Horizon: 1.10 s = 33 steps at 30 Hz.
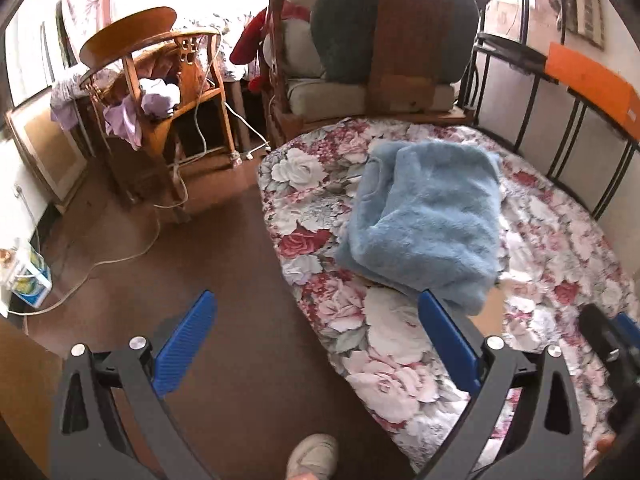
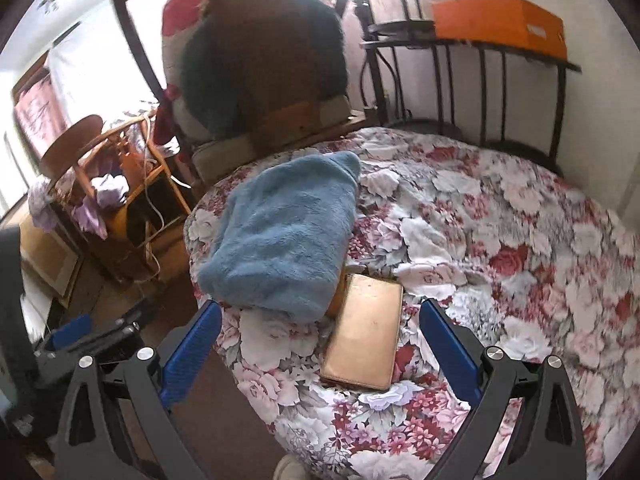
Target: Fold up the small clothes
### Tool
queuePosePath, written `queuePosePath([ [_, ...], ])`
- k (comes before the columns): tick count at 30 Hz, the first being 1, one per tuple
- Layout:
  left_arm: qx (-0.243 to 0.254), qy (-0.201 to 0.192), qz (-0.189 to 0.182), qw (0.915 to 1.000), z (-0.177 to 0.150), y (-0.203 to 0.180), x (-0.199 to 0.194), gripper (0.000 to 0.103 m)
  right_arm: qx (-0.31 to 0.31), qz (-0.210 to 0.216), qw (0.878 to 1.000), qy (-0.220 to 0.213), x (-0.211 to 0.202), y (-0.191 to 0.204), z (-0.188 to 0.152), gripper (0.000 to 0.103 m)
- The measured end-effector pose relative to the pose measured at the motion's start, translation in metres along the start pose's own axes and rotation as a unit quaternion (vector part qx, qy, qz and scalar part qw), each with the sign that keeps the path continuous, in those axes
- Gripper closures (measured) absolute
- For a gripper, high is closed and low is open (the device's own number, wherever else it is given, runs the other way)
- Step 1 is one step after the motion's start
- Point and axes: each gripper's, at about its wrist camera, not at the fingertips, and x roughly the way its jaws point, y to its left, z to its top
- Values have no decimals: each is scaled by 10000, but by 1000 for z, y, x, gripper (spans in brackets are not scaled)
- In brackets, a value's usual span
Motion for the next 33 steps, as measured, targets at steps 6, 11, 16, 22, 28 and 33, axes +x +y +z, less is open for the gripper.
queuePosePath([
  [6, 14, 36, -227, 9997, 4, 2, 8, 5, 127, -22, 9999, 28, 8, 0, -2, 4],
  [11, -70, 113, -401, 9991, 5, 3, 12, 5, -136, -83, 9999, -38, 10, 12, -3, 4],
  [16, -17, 47, -377, 9993, 5, 2, 9, 5, -230, -114, 9996, -68, 11, 16, -4, 4],
  [22, 36, 85, -422, 9991, 4, -2, 8, 5, -225, -46, 9997, -111, 7, 16, -2, 4],
  [28, 100, 38, -369, 9993, 3, -5, 5, 5, -230, -15, 9996, -146, 4, 17, -2, 4],
  [33, 111, 42, -383, 9992, 2, -6, 5, 5, -232, -12, 9996, -144, 4, 17, -2, 4],
])
